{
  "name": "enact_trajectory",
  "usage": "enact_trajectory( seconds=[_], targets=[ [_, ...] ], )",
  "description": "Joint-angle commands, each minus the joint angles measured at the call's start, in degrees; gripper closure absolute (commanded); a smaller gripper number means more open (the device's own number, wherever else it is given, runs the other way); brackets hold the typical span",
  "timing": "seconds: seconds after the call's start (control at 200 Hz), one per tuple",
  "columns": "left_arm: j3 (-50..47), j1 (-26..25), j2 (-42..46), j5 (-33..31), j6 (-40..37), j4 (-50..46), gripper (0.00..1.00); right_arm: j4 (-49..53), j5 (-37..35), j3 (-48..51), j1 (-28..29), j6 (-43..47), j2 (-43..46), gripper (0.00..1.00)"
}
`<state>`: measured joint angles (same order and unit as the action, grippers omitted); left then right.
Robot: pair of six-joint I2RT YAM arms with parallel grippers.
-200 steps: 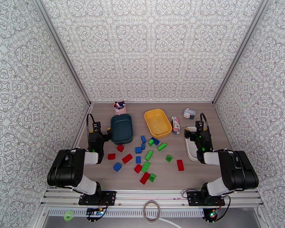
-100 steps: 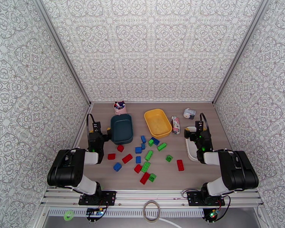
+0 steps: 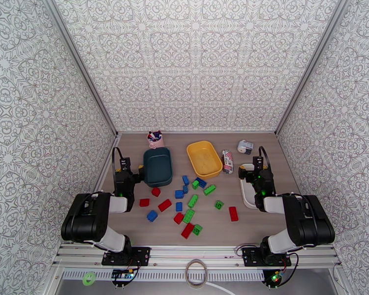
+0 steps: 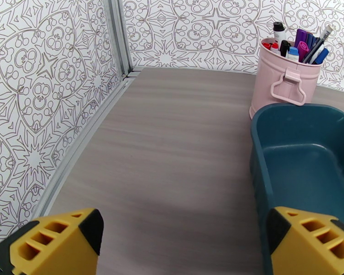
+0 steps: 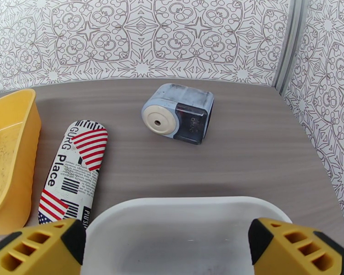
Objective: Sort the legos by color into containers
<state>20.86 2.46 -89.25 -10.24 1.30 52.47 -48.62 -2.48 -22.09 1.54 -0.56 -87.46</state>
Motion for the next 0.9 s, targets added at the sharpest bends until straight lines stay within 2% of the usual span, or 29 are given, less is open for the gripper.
enact_trajectory(
  seconds=[0.0,0.535,0.61,0.685,0.765,0.895],
  targets=[
    [0.8,0.0,0.8,0.8,-0.4,-0.5,0.01,-0.3,0.5,-0.3,-0.1,0.4,0.7,0.01],
    [0.9,0.4,0.8,1.6,-0.2,-0.9,0.01,0.3,0.5,-0.6,-0.2,0.1,0.7,0.01],
    [0.3,1.1,1.2,2.4,0.3,-0.1,0.01,0.6,-3.2,-0.6,-0.2,-1.7,1.4,0.01],
    [-0.5,1.3,4.0,-0.6,1.9,-0.7,0.01,4.8,-6.2,-1.2,-0.6,-3.4,4.9,0.01],
    [0.5,0.9,10.4,-5.8,3.3,-8.3,0.01,12.1,-6.9,-2.7,-0.7,-2.6,10.0,0.01],
    [8.1,-0.4,21.3,-9.8,8.3,-34.4,0.01,27.5,-9.5,-5.9,-0.7,-3.4,20.7,0.01]
  ],
)
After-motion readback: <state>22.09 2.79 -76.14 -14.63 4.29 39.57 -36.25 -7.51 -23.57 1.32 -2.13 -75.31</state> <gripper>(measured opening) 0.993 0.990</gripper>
